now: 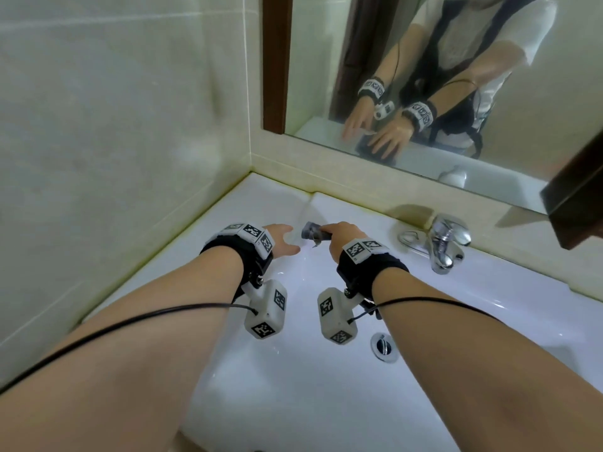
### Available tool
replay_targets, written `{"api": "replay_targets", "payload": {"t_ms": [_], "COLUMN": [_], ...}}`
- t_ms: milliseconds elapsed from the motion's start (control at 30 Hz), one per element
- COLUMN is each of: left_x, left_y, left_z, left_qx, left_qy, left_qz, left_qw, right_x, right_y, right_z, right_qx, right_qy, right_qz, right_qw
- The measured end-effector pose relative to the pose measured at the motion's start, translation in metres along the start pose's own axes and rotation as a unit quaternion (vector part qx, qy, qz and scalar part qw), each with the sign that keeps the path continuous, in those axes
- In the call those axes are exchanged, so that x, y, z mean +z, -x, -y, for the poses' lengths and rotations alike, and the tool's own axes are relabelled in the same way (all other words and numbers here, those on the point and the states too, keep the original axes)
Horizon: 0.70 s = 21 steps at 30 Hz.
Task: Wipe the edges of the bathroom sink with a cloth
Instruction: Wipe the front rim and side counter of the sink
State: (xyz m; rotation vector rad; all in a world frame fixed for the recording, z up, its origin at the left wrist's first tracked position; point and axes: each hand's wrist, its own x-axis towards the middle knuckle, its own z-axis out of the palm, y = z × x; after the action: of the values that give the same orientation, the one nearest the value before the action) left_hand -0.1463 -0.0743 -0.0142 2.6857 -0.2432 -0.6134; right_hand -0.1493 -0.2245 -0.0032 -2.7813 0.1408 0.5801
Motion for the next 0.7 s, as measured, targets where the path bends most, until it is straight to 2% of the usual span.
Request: {"api": "replay_targets", "payload": {"t_ms": [100, 367, 567, 700], "left_x": [-0.006, -0.022, -0.034, -0.032], "left_y": [-0.027, -0.1, -0.15, -0.168], "left_z": [0.008, 0.037, 0.054, 0.06], "left_qx": [-0.015, -0.017, 0.023, 0.038], "left_qy": [-0.002, -0.066, -0.124, -0.125], "left_qz": [0.005, 0.041, 0.041, 0.047], "left_qw": [1.0, 0.997, 0.991, 0.99], "right_x": [0.0, 0.009, 0.006, 0.009], "right_y": [-0.03, -0.102, -0.139, -0.153], "right_z": [-0.004, 0.012, 0.021, 0.017], "right_qx": [-0.015, -0.001, 0.03, 0.041], "right_qy": [-0.003, -0.016, -0.028, -0.027], "right_qz": [-0.047, -0.083, -0.119, -0.132], "right_qw": [0.999, 0.996, 0.992, 0.99]}}
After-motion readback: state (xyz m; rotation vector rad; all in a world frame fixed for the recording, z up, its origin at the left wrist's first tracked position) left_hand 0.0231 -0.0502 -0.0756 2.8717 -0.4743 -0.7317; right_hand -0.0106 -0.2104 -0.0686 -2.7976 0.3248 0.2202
